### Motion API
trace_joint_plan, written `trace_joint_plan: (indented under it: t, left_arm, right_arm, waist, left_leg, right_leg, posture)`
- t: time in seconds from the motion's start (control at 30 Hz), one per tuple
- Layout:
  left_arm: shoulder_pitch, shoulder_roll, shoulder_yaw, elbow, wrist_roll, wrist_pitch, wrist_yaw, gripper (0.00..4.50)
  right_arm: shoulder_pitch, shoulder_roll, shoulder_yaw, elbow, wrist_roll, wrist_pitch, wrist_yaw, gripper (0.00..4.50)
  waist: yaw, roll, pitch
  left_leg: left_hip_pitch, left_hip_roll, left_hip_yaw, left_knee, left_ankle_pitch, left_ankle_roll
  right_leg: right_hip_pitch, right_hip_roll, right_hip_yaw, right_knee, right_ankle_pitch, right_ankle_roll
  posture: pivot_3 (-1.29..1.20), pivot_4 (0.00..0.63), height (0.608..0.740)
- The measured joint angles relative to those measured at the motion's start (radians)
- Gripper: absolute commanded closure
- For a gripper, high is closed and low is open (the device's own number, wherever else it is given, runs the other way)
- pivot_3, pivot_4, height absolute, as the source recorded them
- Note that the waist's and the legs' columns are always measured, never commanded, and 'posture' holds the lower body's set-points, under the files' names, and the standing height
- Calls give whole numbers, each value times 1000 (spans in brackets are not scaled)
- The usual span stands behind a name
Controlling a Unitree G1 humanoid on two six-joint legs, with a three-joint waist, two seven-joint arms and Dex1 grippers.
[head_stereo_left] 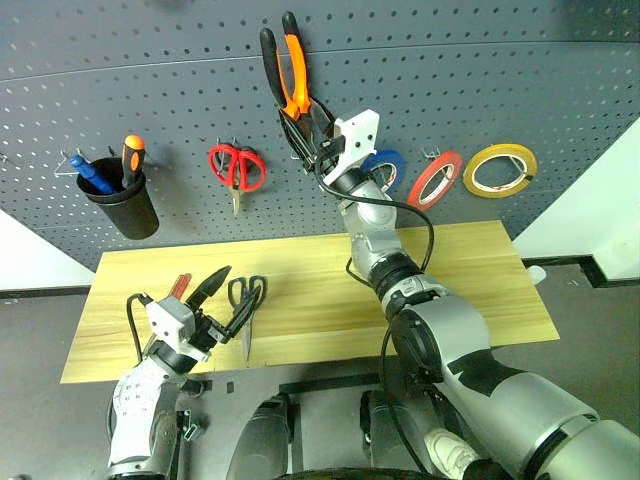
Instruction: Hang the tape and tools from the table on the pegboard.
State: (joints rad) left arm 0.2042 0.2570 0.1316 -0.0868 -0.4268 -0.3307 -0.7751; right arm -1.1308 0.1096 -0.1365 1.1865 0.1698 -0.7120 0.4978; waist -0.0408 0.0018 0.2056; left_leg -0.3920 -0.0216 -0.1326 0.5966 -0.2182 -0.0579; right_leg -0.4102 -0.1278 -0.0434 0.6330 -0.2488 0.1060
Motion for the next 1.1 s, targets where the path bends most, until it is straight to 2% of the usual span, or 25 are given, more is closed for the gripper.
trace_joint_plan:
  t: [0.53,0.6,0.63,0.8,0.97,1.1]
  left_arm:
    - [27,-1,-2,-41,-1,33,18,1078]
    - [26,-1,-2,-41,-1,33,17,1078]
    - [25,0,-2,-41,-1,33,17,1078]
    - [12,0,-1,-40,-1,33,16,1078]
    - [-1,0,5,-39,-17,33,18,1078]
    - [-5,1,22,-40,-42,34,19,1078]
  right_arm:
    - [-17,-23,0,79,-88,-32,-114,2435]
    - [-17,-23,1,87,-93,-20,-115,1728]
    - [-17,-23,1,89,-97,-15,-117,1544]
    - [-15,-30,10,93,-122,-18,-119,43]
    - [30,-80,47,58,-177,-103,-147,43]
    - [91,-106,76,-17,-192,-164,-110,43]
  waist:
    - [3,0,5]
    - [3,0,5]
    - [3,0,5]
    - [3,0,5]
    - [8,-1,5]
    - [1,-1,4]
  left_leg:
    - [0,1,1,0,0,0]
    - [0,1,1,0,0,0]
    - [0,1,1,0,0,0]
    - [0,1,1,0,0,0]
    - [0,1,2,0,1,-1]
    - [0,1,2,0,1,-1]
  right_leg:
    - [-1,1,1,0,-1,-2]
    - [-1,1,1,0,-1,-2]
    - [-1,1,1,0,-1,-2]
    - [-1,1,1,0,0,-3]
    - [-1,1,1,0,0,-4]
    - [-1,1,2,0,1,-2]
  posture:
    - [104,191,740]
    - [102,190,740]
    - [101,189,740]
    - [84,182,740]
    - [64,171,740]
    - [43,145,740]
